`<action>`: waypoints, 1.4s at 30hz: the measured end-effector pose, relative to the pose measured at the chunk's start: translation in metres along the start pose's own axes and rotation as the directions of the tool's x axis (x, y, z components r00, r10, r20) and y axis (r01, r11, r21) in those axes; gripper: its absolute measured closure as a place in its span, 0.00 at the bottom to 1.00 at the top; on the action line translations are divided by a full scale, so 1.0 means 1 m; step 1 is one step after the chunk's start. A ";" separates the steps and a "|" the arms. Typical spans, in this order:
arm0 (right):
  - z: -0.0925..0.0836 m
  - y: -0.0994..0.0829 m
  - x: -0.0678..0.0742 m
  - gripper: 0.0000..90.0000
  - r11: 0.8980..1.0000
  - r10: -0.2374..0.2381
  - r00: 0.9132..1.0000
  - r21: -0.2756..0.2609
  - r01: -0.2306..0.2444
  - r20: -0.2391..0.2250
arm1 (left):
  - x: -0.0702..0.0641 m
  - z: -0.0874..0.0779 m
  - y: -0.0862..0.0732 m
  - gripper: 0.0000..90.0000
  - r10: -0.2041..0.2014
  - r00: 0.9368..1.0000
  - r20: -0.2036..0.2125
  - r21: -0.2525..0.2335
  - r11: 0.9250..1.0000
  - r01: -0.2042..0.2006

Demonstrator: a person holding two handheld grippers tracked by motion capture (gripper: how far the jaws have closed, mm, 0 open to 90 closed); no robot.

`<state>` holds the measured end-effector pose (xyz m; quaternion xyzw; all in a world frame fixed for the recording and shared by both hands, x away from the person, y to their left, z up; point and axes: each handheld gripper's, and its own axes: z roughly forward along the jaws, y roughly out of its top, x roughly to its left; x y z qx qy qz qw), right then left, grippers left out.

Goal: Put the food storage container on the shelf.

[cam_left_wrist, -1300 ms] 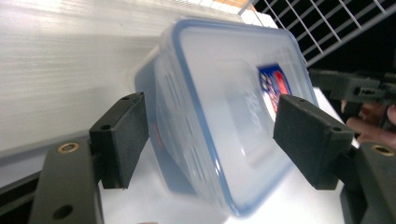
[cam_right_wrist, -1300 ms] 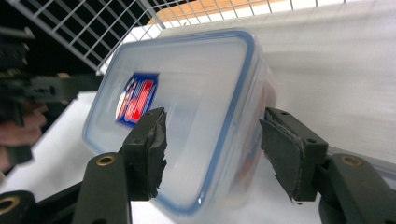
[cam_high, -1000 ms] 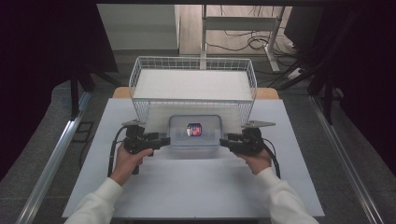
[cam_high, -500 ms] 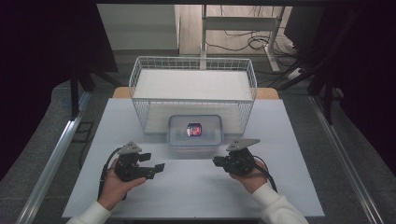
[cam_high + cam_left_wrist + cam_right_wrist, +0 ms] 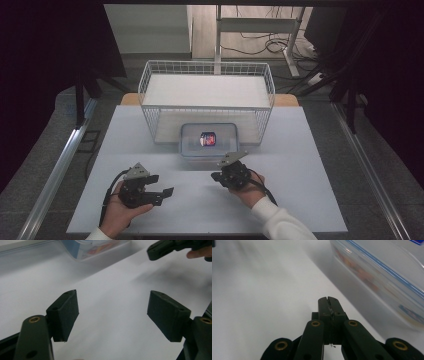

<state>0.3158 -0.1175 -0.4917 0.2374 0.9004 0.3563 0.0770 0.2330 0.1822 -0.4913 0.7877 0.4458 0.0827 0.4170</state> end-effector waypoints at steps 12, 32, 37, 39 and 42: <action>0.042 0.018 -0.007 0.99 1.000 -0.011 0.997 0.023 0.010 0.070 | -0.001 0.005 -0.002 0.27 0.009 1.000 -0.005 0.018 1.000 -0.009; 0.051 0.032 -0.030 0.99 0.997 0.064 0.986 -0.057 -0.055 0.155 | 0.002 0.005 -0.002 0.27 0.013 1.000 -0.002 0.035 0.999 -0.013; 0.054 0.036 -0.036 0.99 0.994 0.095 0.983 -0.070 -0.085 0.156 | 0.002 0.005 -0.002 0.27 0.011 1.000 0.002 0.036 0.999 -0.011; 0.056 0.038 -0.040 0.99 0.992 0.105 0.982 -0.079 -0.094 0.158 | 0.003 0.005 -0.003 0.27 0.011 1.000 0.003 0.036 0.999 -0.011; 0.060 0.041 -0.046 0.99 0.992 0.116 0.979 -0.076 -0.104 0.168 | 0.004 0.004 -0.003 0.27 0.010 1.000 0.002 0.033 0.999 -0.010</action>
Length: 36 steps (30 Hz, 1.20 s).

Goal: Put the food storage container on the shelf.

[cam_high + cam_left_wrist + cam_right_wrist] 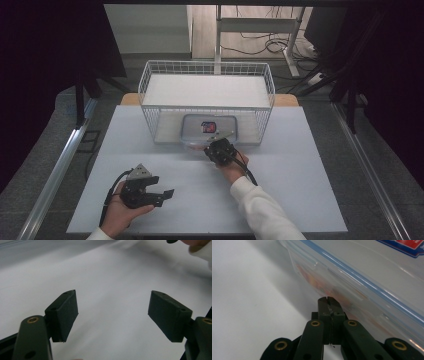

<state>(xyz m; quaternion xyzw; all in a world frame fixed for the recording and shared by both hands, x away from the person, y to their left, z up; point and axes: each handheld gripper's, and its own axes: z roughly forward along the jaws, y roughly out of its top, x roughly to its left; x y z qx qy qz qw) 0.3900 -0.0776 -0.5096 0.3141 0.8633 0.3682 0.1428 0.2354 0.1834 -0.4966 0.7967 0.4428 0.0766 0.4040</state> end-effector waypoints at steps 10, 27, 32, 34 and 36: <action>0.013 0.013 -0.019 0.99 0.999 0.045 0.996 -0.014 -0.044 0.081 | 0.003 -0.004 0.000 0.26 -0.006 1.000 -0.003 -0.011 1.000 0.006; 0.023 0.022 -0.034 0.99 0.997 0.076 0.989 -0.024 -0.074 0.123 | 0.003 -0.002 -0.001 0.26 -0.008 1.000 0.000 -0.001 1.000 0.008; 0.021 0.021 -0.037 0.99 0.996 0.091 0.987 -0.028 -0.088 0.131 | 0.003 -0.002 -0.001 0.26 -0.003 1.000 0.001 0.003 1.000 0.003; 0.020 0.021 -0.037 0.99 0.995 0.101 0.988 -0.030 -0.098 0.120 | 0.003 -0.002 -0.001 0.26 -0.002 1.000 0.000 0.002 1.000 0.002; 0.016 0.022 -0.032 0.99 0.996 0.084 0.992 -0.028 -0.082 0.099 | 0.003 -0.002 -0.001 0.26 -0.006 1.000 -0.001 0.001 1.000 0.006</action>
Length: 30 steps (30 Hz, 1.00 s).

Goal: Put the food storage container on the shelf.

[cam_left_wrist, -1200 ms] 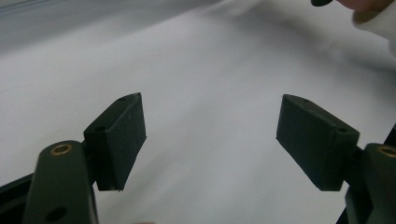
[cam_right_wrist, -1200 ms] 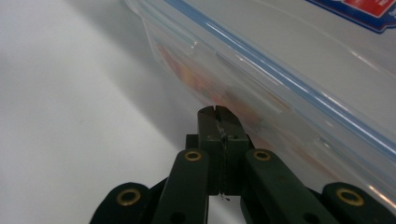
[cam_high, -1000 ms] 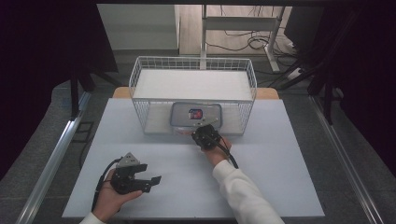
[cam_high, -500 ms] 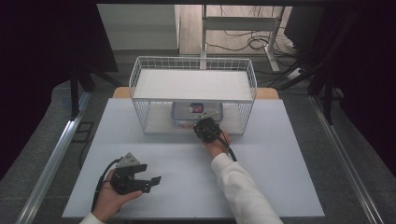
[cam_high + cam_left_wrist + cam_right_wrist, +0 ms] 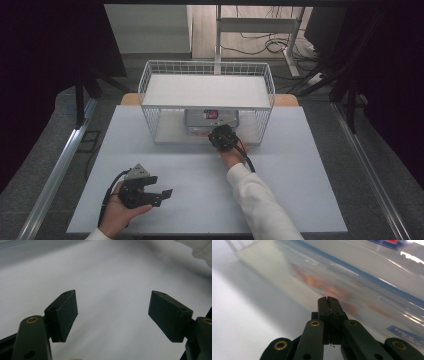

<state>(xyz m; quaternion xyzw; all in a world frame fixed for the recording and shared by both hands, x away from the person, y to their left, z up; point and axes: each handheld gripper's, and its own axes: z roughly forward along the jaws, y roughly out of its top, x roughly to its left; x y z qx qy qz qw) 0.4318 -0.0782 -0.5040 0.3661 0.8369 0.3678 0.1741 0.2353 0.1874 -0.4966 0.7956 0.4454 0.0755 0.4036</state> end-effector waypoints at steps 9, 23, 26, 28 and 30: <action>-0.059 -0.013 -0.002 0.99 0.997 -0.074 0.995 -0.001 0.074 -0.064 | 0.001 -0.002 0.000 0.26 -0.004 1.000 -0.009 -0.005 1.000 0.004; -0.185 -0.119 -0.021 0.99 0.996 -0.083 0.988 0.020 0.087 -0.130 | -0.001 0.000 0.000 0.26 -0.010 1.000 -0.025 -0.007 1.000 0.009; -0.193 -0.129 -0.026 0.98 0.998 -0.056 0.991 0.024 0.059 -0.121 | 0.000 0.000 0.000 0.26 -0.013 1.000 -0.028 -0.007 1.000 0.013; -0.198 -0.135 -0.030 0.98 0.999 -0.040 0.993 0.027 0.043 -0.111 | 0.000 0.001 0.000 0.26 -0.016 0.999 -0.029 -0.008 1.000 0.016; -0.202 -0.136 -0.032 0.96 0.999 -0.028 0.994 0.020 0.030 -0.107 | 0.000 0.000 0.000 0.26 -0.012 0.999 -0.030 -0.007 1.000 0.012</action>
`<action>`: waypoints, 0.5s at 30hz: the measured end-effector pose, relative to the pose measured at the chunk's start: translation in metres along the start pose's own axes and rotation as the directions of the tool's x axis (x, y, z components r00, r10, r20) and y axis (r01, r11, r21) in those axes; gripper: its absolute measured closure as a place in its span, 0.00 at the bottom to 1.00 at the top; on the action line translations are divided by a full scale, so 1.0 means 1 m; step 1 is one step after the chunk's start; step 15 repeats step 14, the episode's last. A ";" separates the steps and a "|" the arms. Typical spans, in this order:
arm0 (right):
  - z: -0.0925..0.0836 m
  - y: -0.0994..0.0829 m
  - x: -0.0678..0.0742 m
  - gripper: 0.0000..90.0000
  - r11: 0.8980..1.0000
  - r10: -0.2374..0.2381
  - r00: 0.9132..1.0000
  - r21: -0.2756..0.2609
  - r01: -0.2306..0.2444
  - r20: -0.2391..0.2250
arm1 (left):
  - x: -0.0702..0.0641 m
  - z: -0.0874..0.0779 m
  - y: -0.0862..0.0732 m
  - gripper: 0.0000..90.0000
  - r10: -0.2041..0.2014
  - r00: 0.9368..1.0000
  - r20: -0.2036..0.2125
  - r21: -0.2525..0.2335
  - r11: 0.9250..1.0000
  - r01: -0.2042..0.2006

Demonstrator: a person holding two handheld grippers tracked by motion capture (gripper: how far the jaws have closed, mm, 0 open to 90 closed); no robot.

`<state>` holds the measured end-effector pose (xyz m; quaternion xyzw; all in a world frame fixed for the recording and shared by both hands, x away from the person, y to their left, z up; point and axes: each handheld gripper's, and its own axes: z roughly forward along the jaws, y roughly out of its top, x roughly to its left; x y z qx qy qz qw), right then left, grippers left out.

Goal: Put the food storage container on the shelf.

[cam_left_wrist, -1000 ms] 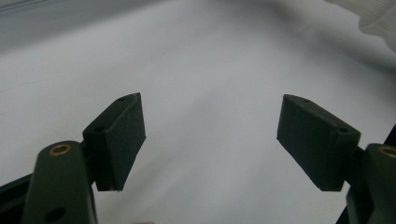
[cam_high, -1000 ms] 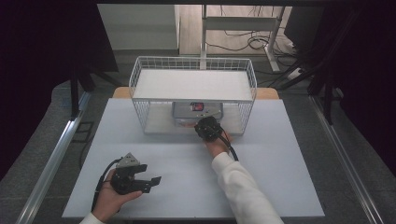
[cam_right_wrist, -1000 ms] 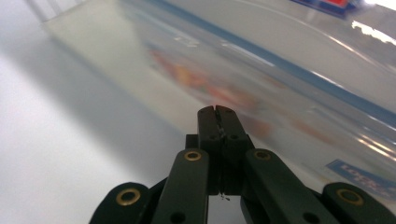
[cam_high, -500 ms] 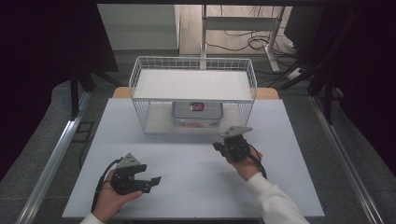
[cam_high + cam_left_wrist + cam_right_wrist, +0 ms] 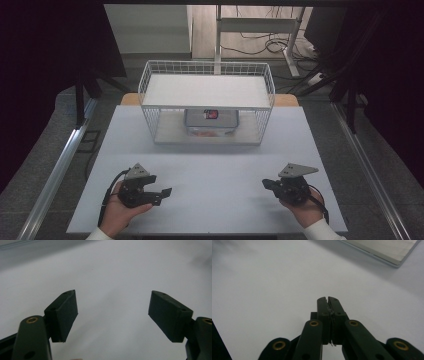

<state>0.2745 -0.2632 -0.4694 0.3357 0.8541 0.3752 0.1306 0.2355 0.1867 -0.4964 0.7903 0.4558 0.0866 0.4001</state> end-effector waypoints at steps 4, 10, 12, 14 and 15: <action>0.000 0.002 0.001 0.53 0.999 0.013 0.999 -0.039 -0.011 0.047 | 0.000 -0.001 0.000 0.26 0.005 1.000 0.001 -0.004 1.000 -0.005; 0.003 0.002 0.001 0.24 0.997 0.042 0.993 -0.066 -0.036 0.107 | 0.003 -0.002 0.000 0.26 -0.002 1.000 -0.003 -0.018 1.000 0.002; 0.004 0.001 0.001 0.22 0.998 0.040 0.993 -0.058 -0.034 0.107 | 0.003 -0.003 0.001 0.26 0.000 1.000 -0.006 -0.027 1.000 0.000; 0.005 0.000 0.001 0.22 0.998 0.034 0.994 -0.051 -0.029 0.107 | 0.003 -0.003 0.001 0.26 -0.003 1.000 -0.006 -0.032 0.999 0.003; 0.005 0.000 0.001 0.22 0.998 0.034 0.994 -0.051 -0.029 0.107 | 0.003 -0.003 0.001 0.26 -0.003 1.000 -0.006 -0.032 0.999 0.003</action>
